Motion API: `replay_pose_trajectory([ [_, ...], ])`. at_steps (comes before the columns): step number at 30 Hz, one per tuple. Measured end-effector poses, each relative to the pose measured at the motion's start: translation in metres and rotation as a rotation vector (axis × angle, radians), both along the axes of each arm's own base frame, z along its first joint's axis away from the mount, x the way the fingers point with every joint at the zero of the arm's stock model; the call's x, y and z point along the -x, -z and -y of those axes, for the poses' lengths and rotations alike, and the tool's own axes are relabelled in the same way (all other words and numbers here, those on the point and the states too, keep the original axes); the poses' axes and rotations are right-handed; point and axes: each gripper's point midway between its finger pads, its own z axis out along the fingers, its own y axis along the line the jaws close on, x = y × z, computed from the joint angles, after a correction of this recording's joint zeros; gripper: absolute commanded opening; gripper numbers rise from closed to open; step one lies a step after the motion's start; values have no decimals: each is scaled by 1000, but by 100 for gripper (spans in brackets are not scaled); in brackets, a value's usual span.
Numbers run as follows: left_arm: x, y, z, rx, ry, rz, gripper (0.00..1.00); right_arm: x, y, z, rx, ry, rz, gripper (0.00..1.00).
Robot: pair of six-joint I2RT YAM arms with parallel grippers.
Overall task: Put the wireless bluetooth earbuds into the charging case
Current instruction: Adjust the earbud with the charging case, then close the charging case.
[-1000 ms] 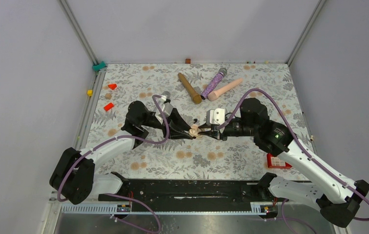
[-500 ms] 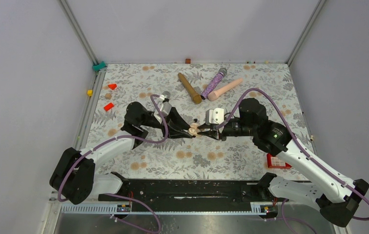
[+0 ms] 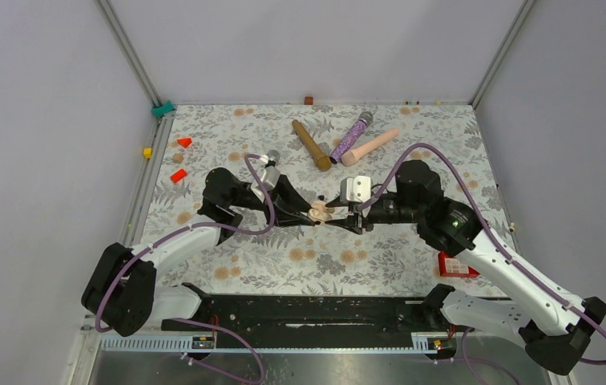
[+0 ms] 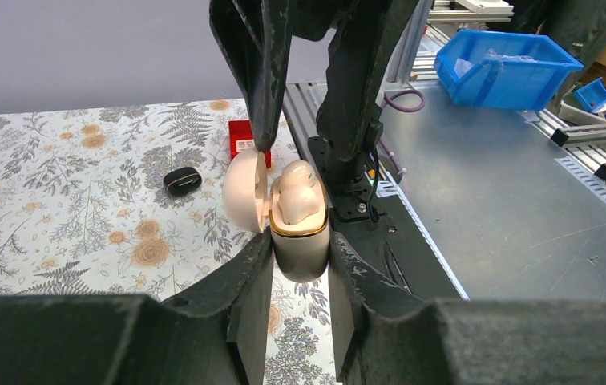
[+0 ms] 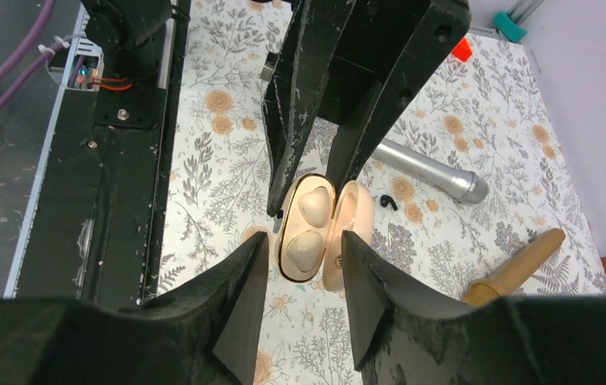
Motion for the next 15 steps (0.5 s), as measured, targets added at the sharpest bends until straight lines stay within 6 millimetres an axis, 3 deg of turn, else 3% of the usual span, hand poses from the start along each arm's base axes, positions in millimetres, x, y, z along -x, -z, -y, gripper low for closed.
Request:
replay_pose_trajectory([
  [9,3,1,-1,-5,19,5,0,-3,-26,11,-53,49,24,49],
  [15,11,0,-4,-8,52,28,0,-28,-30,16,-65,162,79,48],
])
